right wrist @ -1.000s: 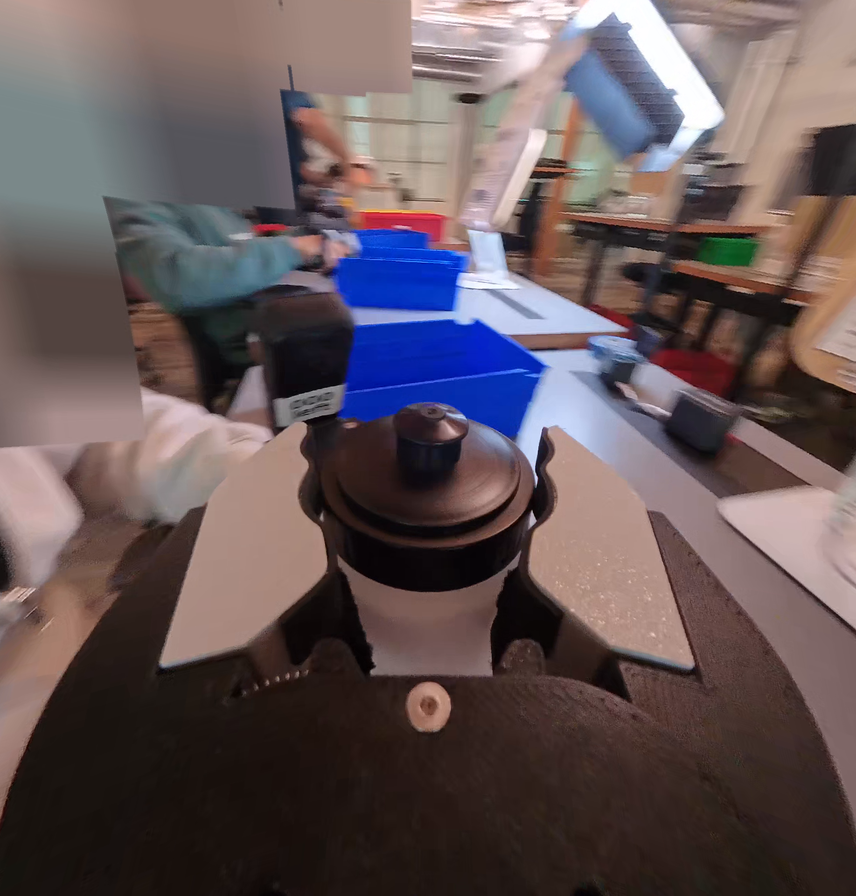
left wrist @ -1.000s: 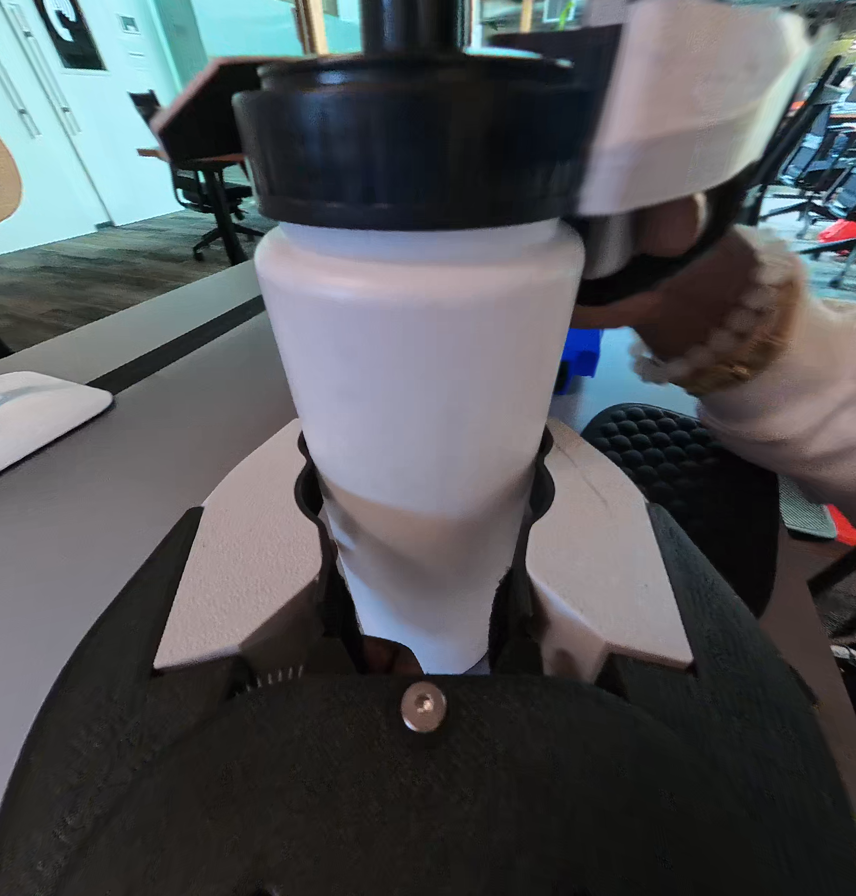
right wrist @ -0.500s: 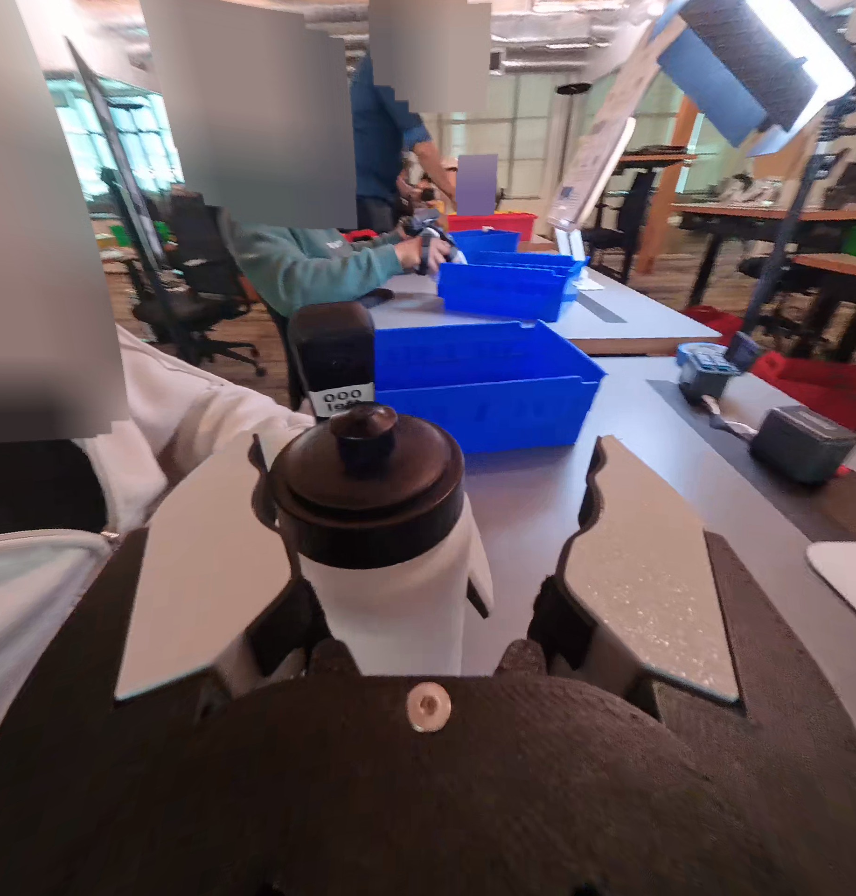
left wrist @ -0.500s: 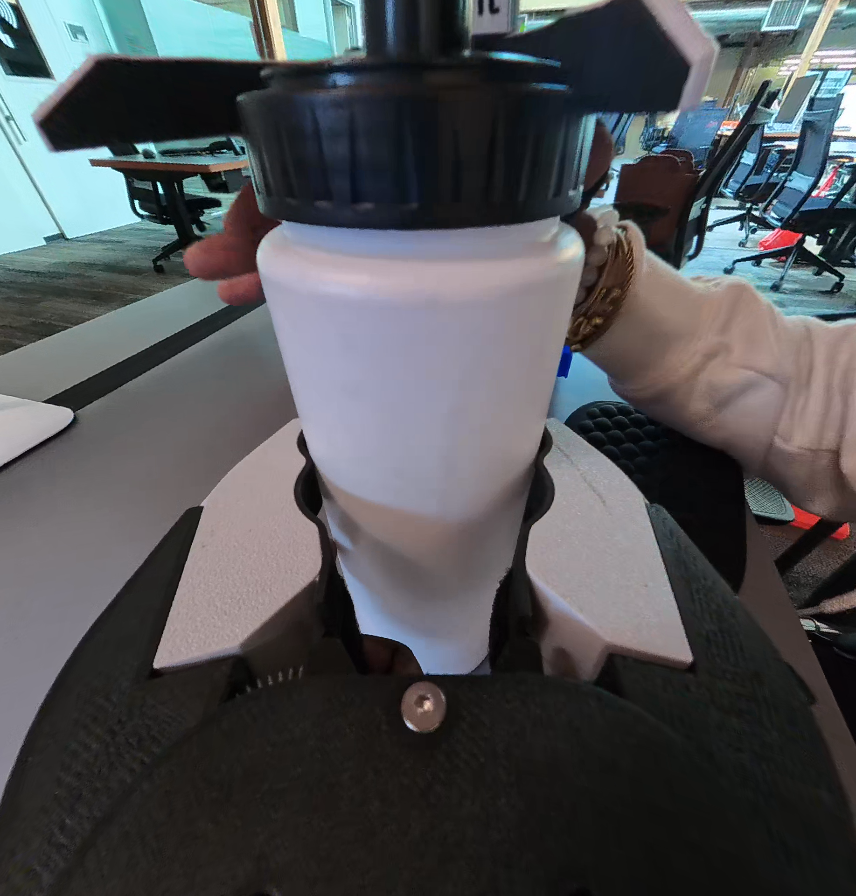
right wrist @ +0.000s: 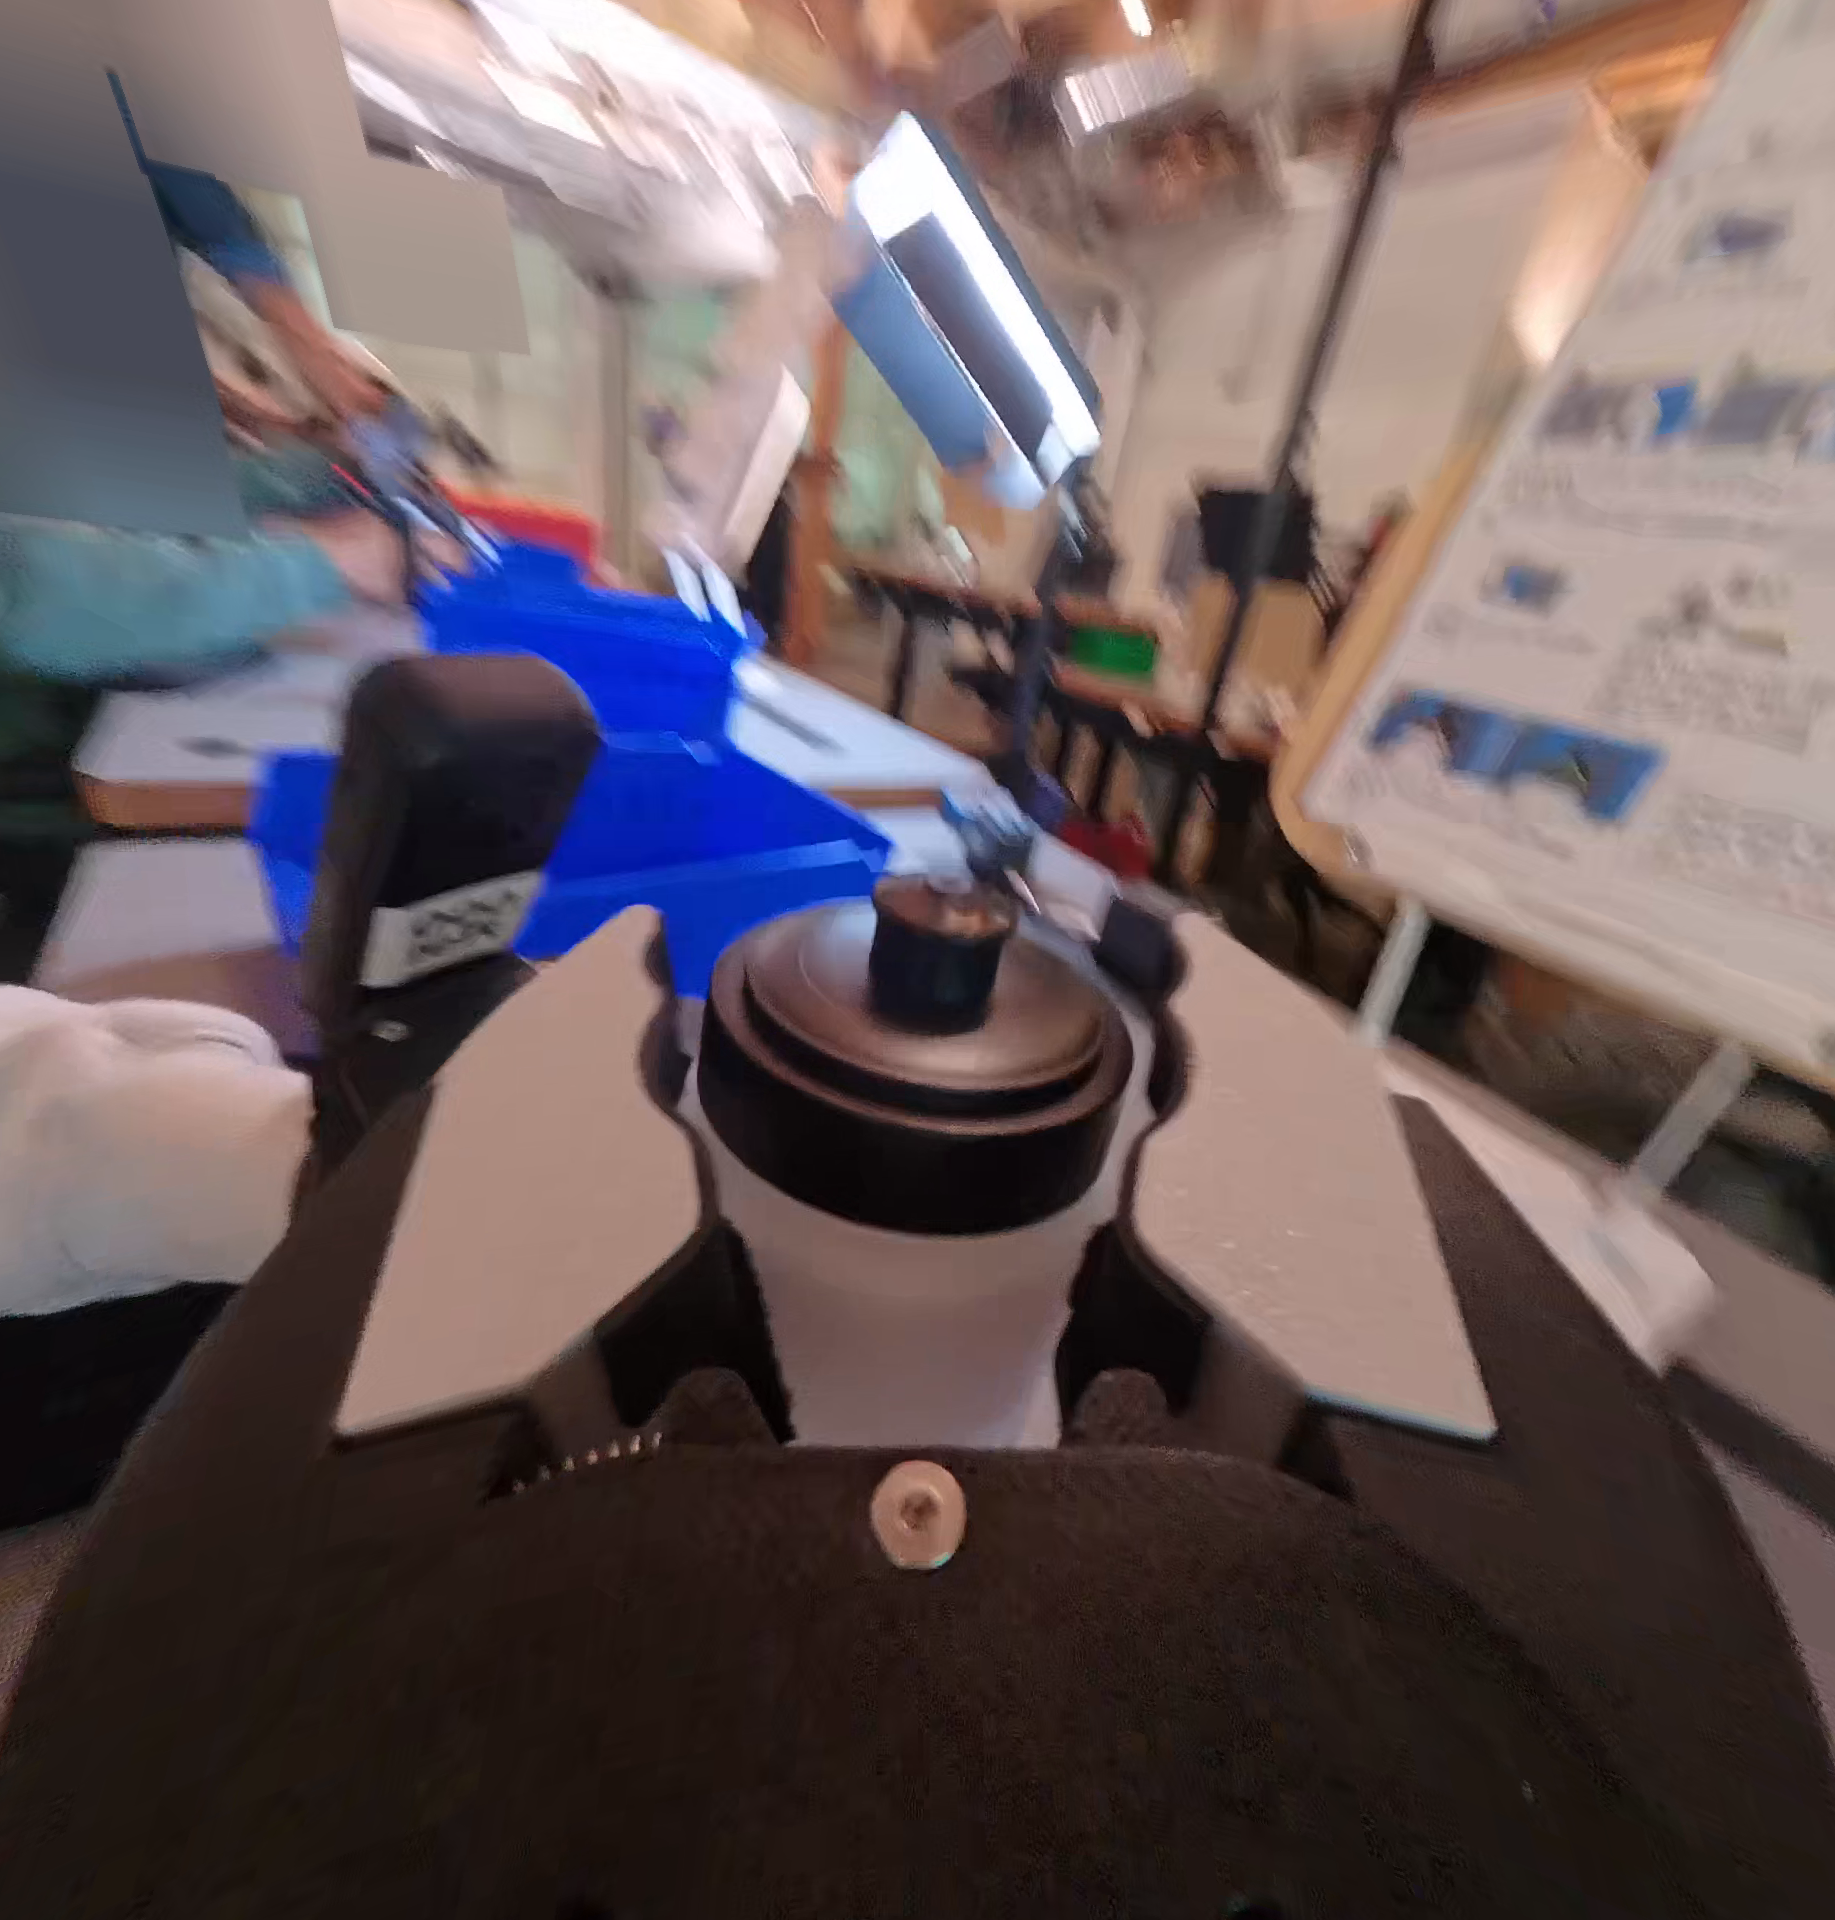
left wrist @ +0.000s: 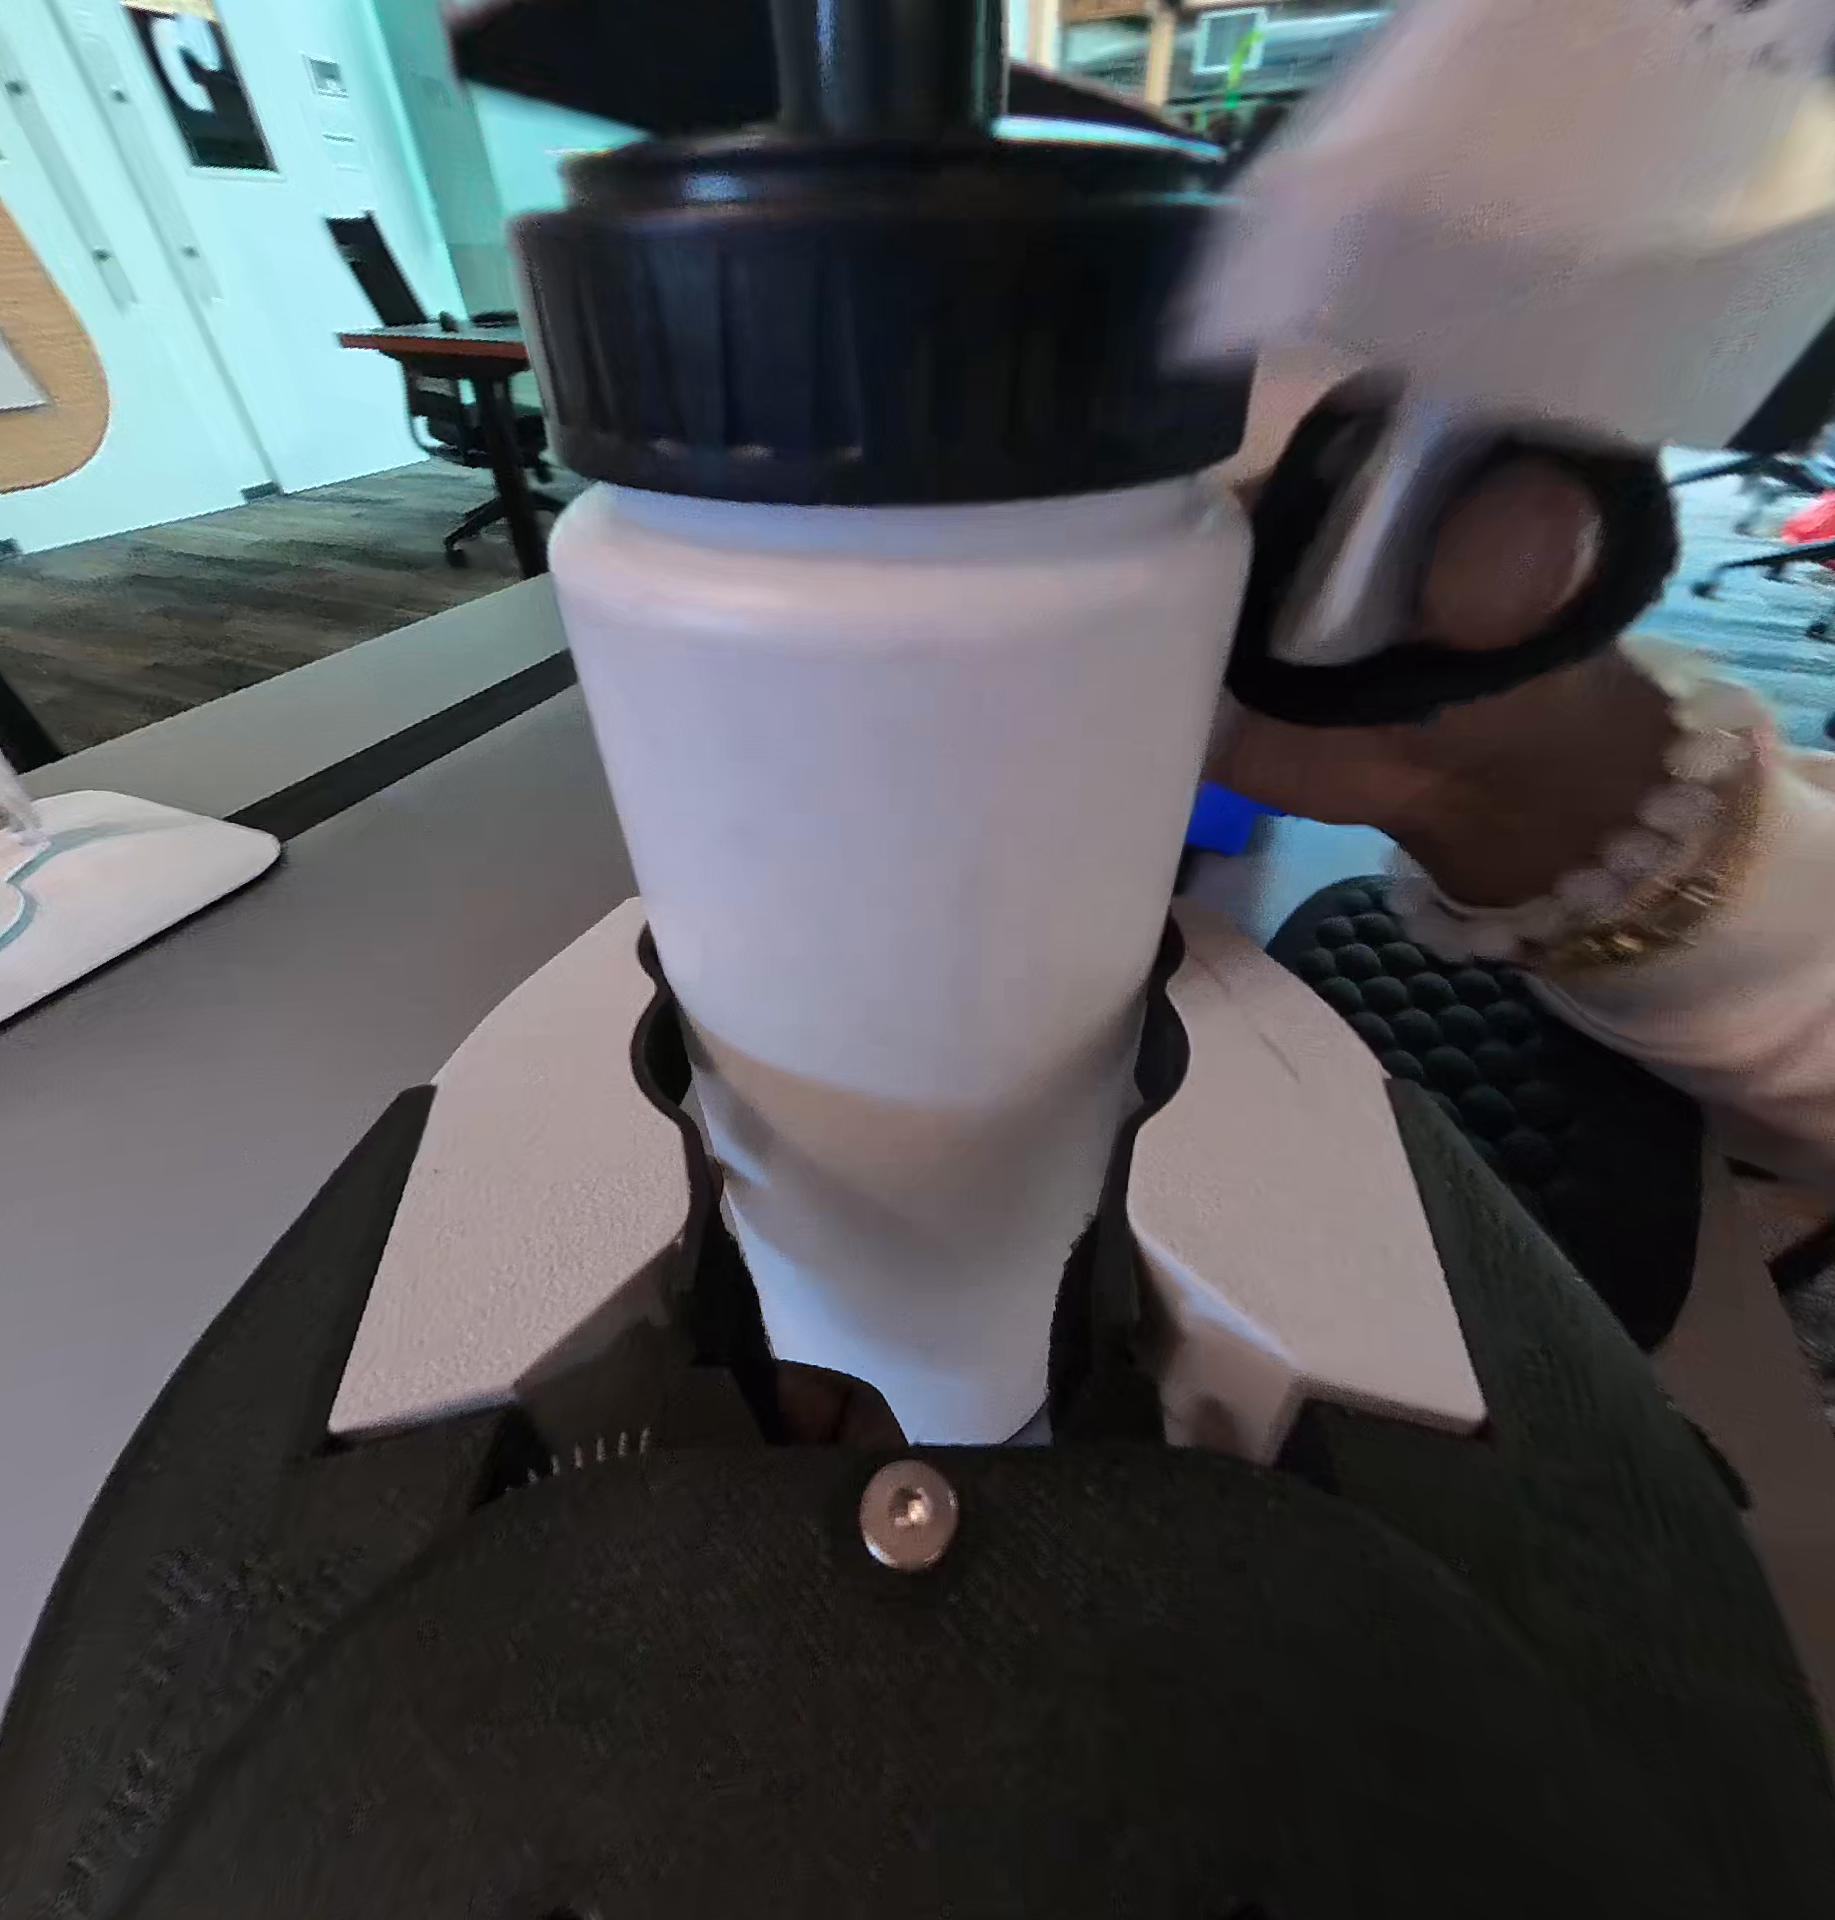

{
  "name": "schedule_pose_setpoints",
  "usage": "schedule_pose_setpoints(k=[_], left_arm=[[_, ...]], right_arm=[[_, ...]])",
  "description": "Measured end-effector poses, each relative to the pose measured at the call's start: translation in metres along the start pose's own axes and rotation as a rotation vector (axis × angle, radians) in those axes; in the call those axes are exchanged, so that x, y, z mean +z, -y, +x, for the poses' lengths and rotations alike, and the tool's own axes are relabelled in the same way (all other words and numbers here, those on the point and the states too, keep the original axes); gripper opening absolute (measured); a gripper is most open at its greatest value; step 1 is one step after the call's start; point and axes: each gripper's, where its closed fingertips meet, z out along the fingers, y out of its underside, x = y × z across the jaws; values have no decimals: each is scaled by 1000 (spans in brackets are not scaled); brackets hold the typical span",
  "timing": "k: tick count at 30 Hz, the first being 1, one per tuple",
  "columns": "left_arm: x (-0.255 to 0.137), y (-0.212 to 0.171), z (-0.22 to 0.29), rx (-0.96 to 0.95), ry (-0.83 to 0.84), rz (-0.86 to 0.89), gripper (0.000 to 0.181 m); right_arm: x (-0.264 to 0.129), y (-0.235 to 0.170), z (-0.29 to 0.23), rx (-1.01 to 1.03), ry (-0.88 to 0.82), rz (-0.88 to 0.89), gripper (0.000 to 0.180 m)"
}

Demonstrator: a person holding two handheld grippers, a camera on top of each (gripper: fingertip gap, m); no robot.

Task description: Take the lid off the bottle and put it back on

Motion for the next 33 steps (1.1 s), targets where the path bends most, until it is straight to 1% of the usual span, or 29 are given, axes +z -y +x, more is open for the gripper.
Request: schedule_pose_setpoints(k=[1, 2, 3, 4, 6, 8, 9, 11, 13, 14, 16, 17, 19, 20, 21, 22, 24, 26, 28, 29, 31, 32, 33], left_arm=[[0, 0, 4, 11, -35, 2, 86], [-1, 0, 9, 12, -89, 9, 86], [-3, 0, 16, 4, -157, 18, 86], [-5, 0, 22, -1, -223, 26, 86], [-10, 0, 32, 11, -312, 30, 86], [-13, 0, 40, 26, -373, 36, 86], [-14, 0, 43, 27, -392, 39, 86], [-14, 0, 45, 24, -409, 45, 86], [-12, 0, 41, 25, -357, 39, 86], [-7, 0, 31, 31, -269, 33, 86], [2, 1, 7, 41, -29, 11, 86], [4, 1, -1, 33, 56, 4, 86], [5, 1, -7, 9, 111, 7, 86], [4, 1, -6, 6, 101, 8, 86], [3, 1, -4, 8, 70, 9, 86], [3, 1, 2, 10, 7, 12, 86], [-2, 1, 20, -1, -181, 30, 86], [-8, 0, 32, 18, -299, 37, 86], [-12, -1, 38, 39, -357, 34, 86], [-13, -1, 41, 42, -382, 34, 86], [-16, -1, 45, 41, -427, 37, 86], [-17, -1, 46, 38, -435, 39, 86], [-17, -1, 46, 34, -433, 40, 86]], right_arm=[[-2, 10, -3, 13, 83, 117, 105], [-6, 18, -3, 74, 154, 220, 118], [-10, 19, -2, 169, 221, 254, 120], [-14, 15, -2, 249, 293, 238, 117], [-22, 2, -11, 317, 431, 174, 116], [-28, 0, -24, 325, 528, 149, 112], [-30, 3, -31, 314, 556, 158, 106], [-33, 6, -42, 264, 587, 146, 77], [-29, 5, -41, 223, 513, 116, 77], [-25, 2, -34, 206, 444, 93, 76], [-15, -4, -11, 148, 200, 38, 76], [-10, -7, -2, 141, 83, 10, 76], [-7, -9, 5, 131, -66, -18, 76], [-6, -9, 5, 128, -86, -19, 76], [-7, -7, 3, 122, -71, -9, 76], [-7, -4, 0, 103, -27, 27, 80], [-16, 11, -7, 109, 100, 167, 86], [-29, 23, -11, 221, 240, 250, 89], [-39, 26, -19, 335, 413, 246, 93], [-42, 24, -22, 375, 479, 226, 100], [-44, 12, -31, 397, 564, 153, 104], [-42, 5, -37, 386, 588, 108, 101], [-40, -2, -41, 360, 597, 72, 91]])
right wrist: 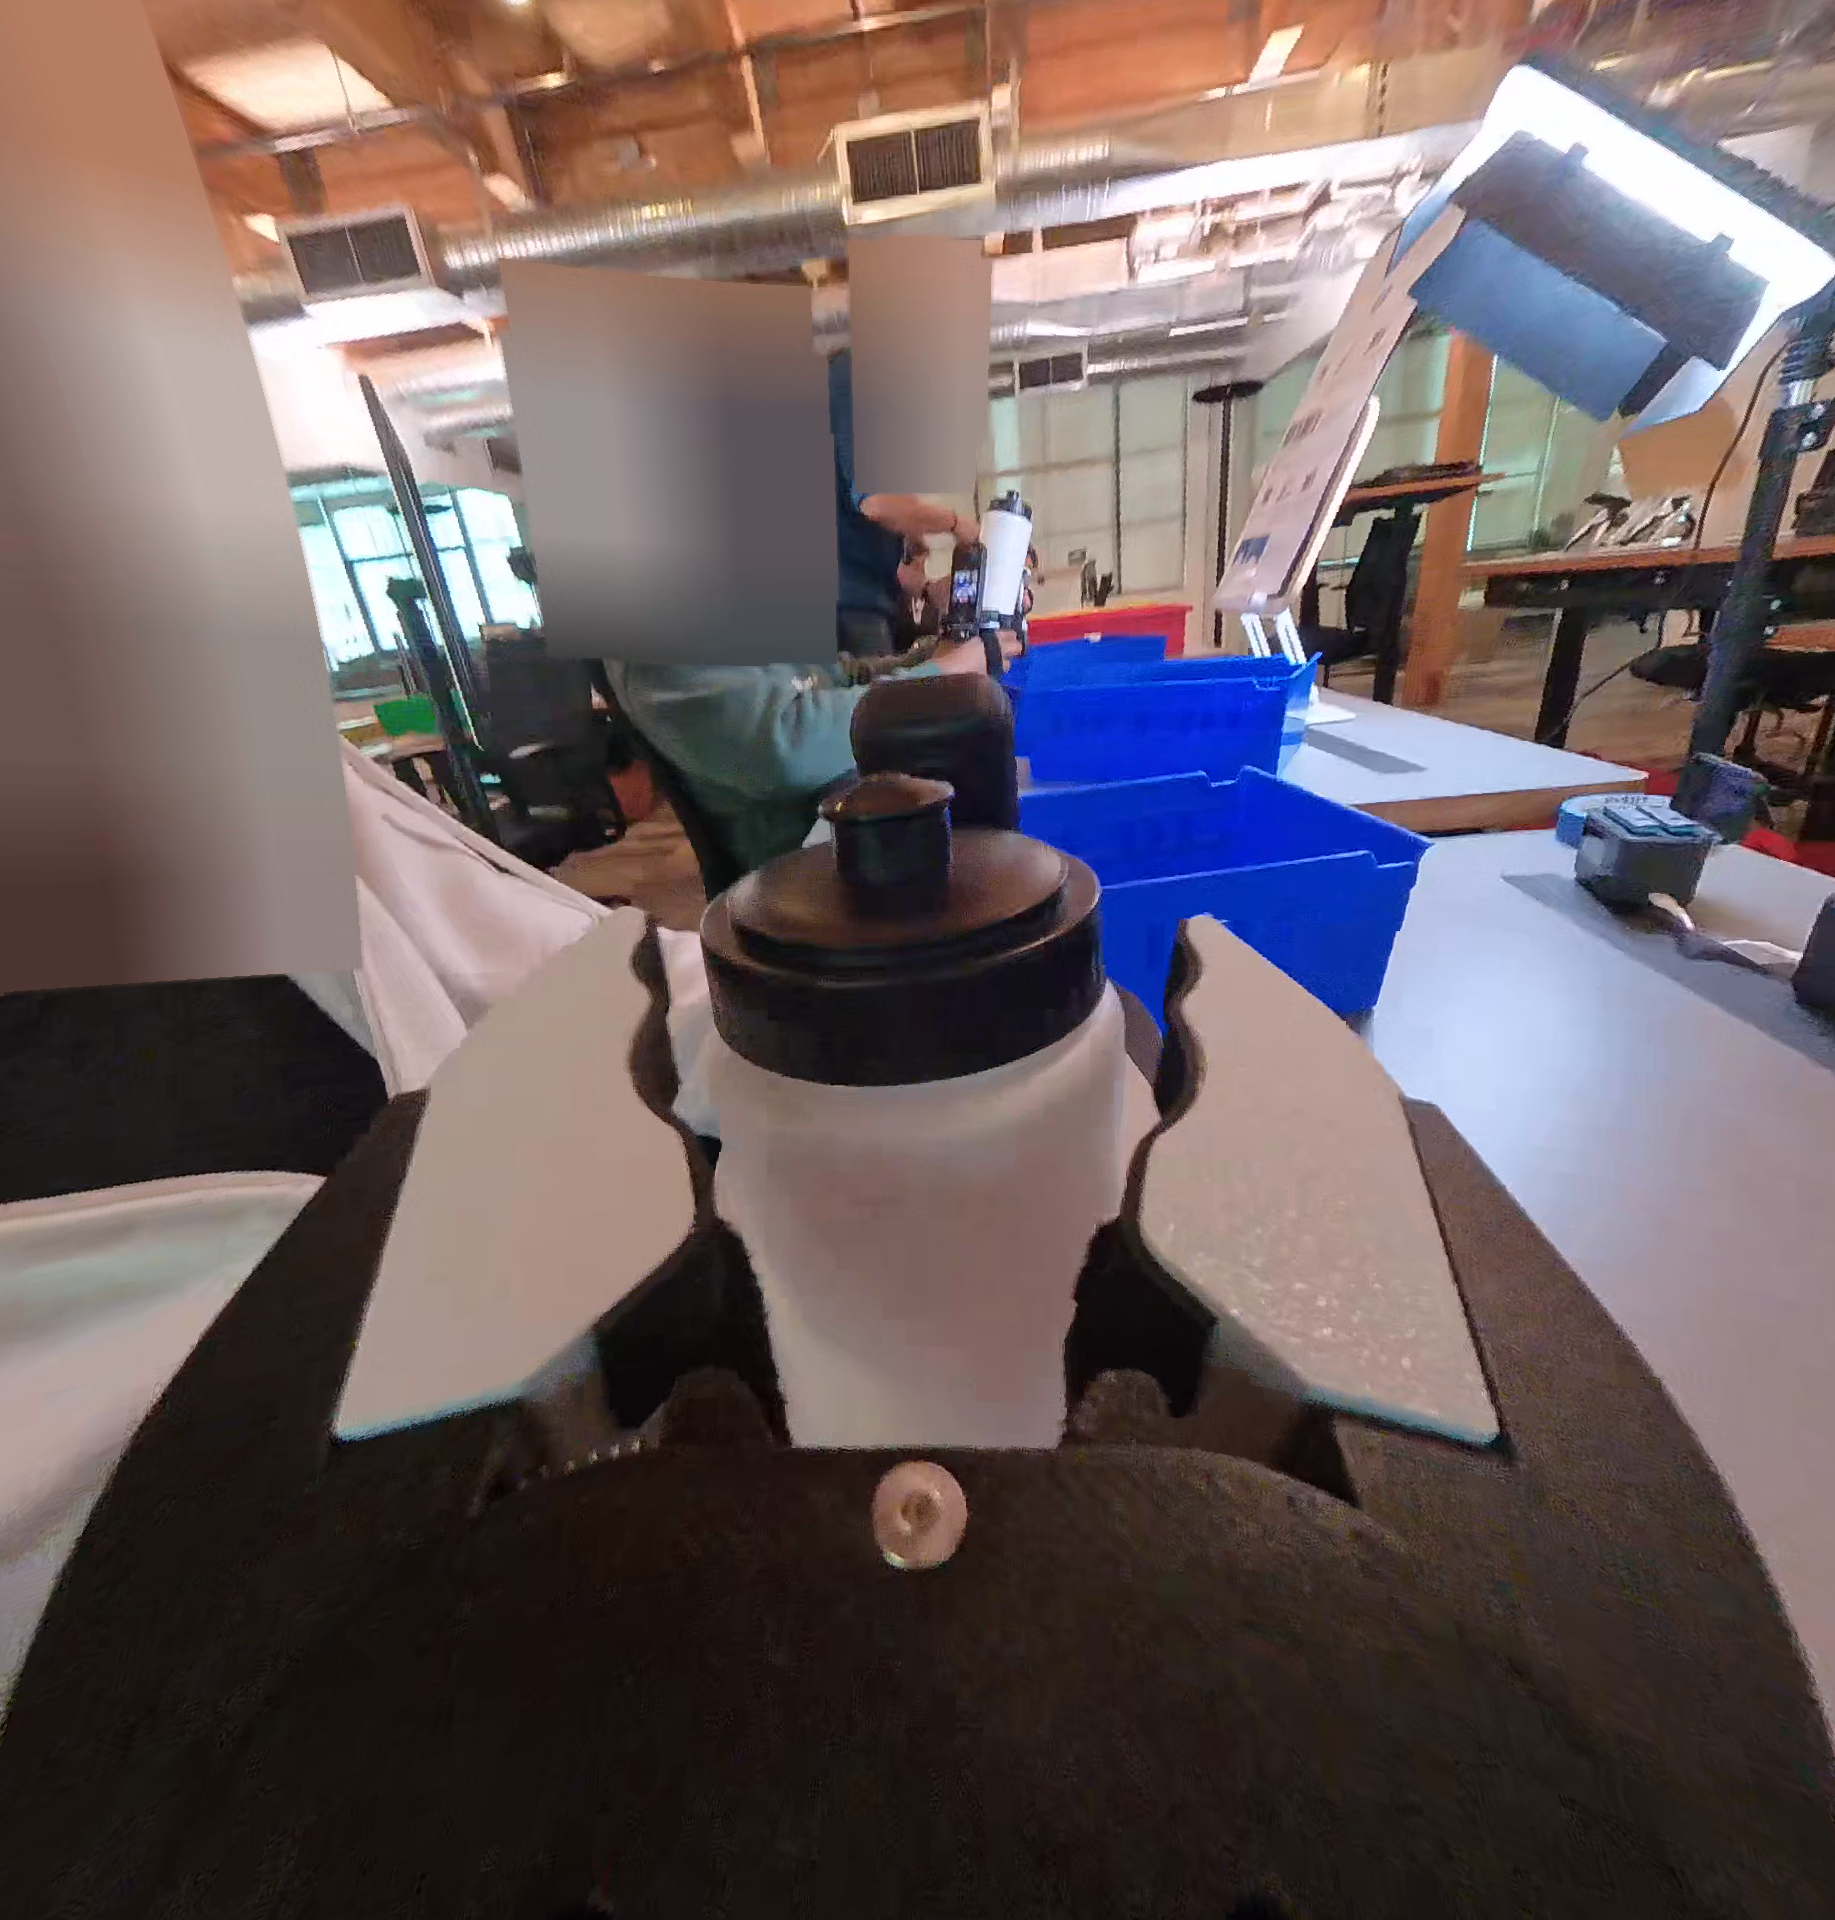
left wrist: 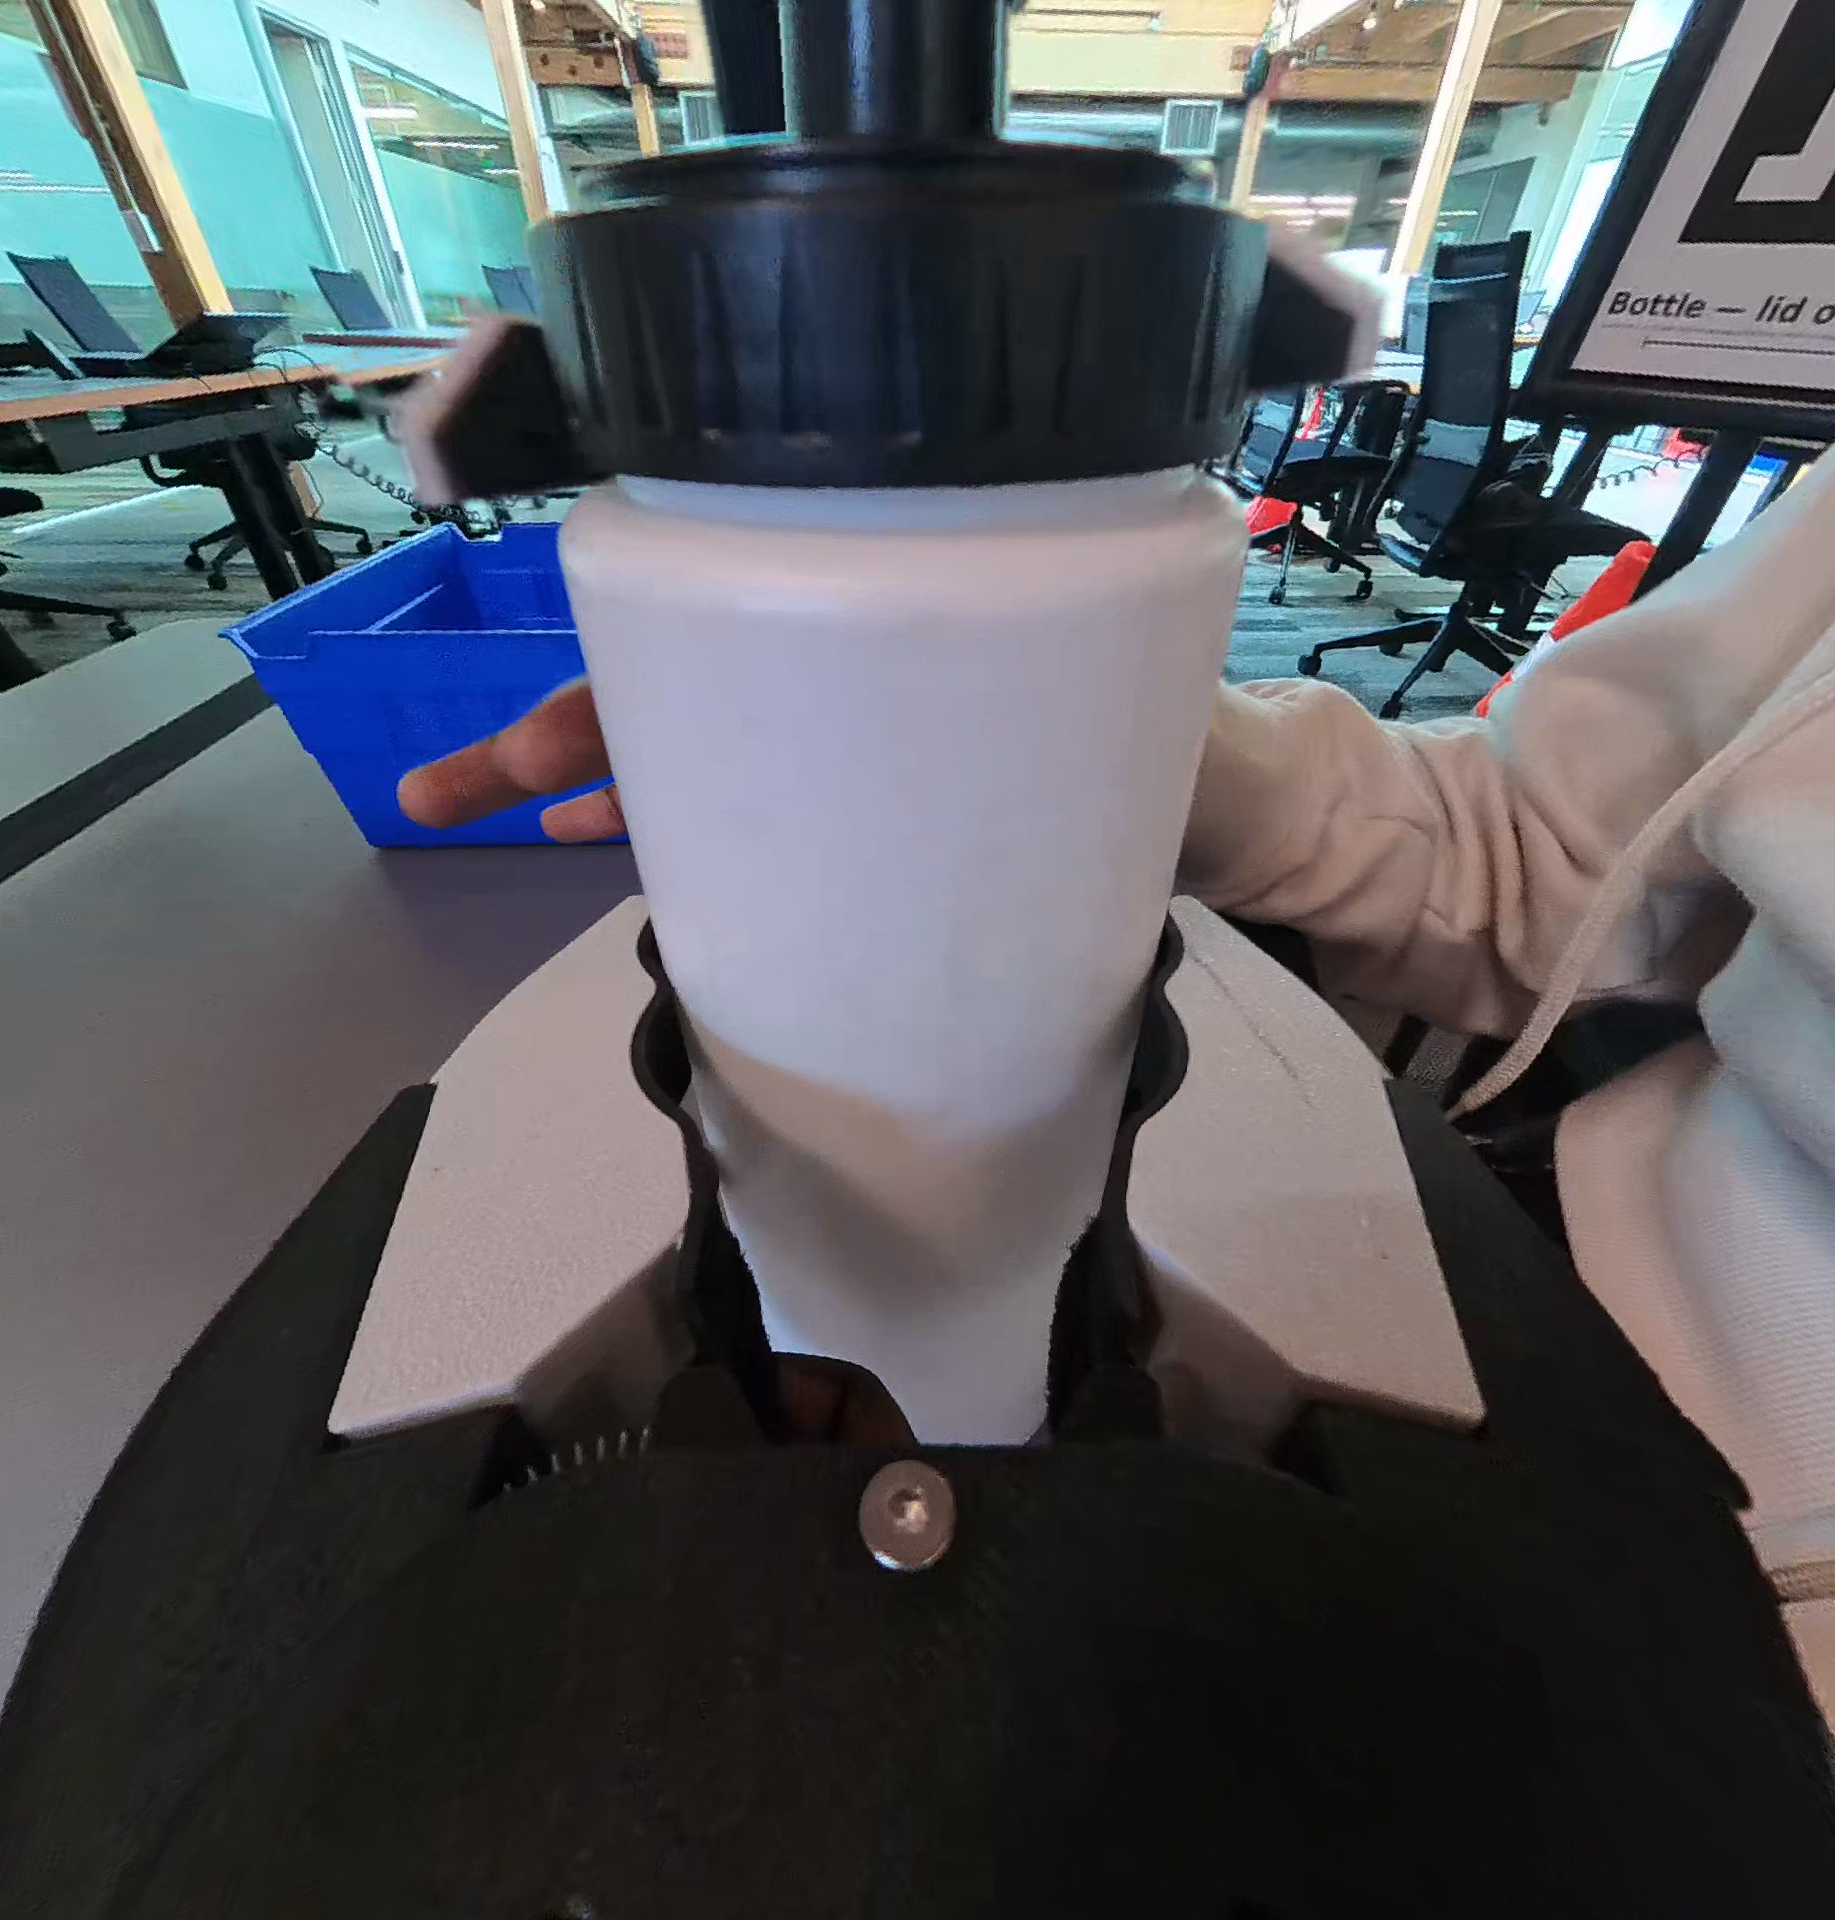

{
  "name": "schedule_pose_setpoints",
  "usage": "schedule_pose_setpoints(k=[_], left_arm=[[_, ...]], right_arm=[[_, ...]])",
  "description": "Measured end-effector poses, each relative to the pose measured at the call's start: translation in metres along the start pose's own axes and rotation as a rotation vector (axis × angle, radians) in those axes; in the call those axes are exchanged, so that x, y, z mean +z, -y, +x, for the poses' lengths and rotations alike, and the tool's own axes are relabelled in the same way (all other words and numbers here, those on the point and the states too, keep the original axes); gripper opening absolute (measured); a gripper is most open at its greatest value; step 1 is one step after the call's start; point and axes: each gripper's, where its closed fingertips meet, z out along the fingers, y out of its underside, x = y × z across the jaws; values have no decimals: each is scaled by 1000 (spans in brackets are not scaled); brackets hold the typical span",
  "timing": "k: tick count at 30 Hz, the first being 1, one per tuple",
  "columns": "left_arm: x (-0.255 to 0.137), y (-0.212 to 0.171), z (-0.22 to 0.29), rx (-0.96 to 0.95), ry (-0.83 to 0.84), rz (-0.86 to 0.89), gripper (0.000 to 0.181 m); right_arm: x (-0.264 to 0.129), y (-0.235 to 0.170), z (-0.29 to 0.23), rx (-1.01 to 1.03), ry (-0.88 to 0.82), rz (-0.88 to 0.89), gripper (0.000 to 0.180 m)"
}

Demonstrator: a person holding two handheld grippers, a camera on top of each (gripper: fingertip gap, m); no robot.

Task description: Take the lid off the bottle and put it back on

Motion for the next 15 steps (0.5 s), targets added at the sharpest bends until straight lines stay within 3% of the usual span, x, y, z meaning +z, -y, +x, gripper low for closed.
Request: schedule_pose_setpoints(k=[1, 8, 11, 13, 15], left_arm=[[0, 0, -1, 0, 14, 1, 86], [-5, -1, -62, -17, 603, -28, 86], [-7, -1, -62, -7, 592, -28, 86], [-2, 0, -52, 13, 468, -10, 86], [0, 0, -41, -16, 329, 1, 86]], right_arm=[[3, -3, -1, -37, -7, -16, 76], [-2, 3, 56, -157, -530, 14, 76], [0, 3, 58, -181, -615, -11, 76], [3, 7, 50, -244, -537, 12, 81], [2, 20, 37, -270, -412, 121, 98]])
